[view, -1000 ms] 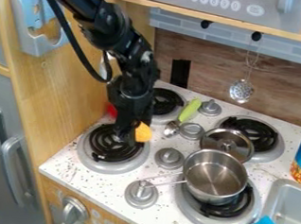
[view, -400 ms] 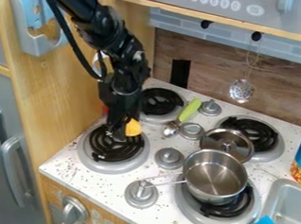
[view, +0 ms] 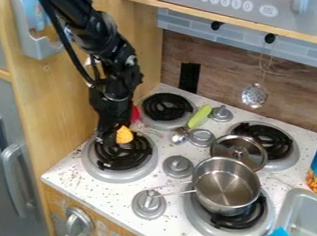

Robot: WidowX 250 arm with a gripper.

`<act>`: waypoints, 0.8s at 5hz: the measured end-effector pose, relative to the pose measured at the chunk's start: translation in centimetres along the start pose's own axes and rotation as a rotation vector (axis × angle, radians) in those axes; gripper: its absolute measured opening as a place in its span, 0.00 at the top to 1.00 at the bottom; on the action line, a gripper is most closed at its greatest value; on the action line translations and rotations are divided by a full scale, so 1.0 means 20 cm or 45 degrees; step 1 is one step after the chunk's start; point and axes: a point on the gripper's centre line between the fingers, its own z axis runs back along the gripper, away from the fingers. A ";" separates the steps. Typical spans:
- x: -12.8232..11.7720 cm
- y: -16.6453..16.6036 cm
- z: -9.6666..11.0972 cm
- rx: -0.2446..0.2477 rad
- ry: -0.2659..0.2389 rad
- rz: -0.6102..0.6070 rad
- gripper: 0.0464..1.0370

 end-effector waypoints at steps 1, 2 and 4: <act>0.05 0.01 -0.06 0.030 -0.005 0.017 0.27; 0.06 0.02 -0.09 0.036 -0.007 0.017 0.27; 0.07 0.01 -0.13 0.043 -0.013 0.020 0.03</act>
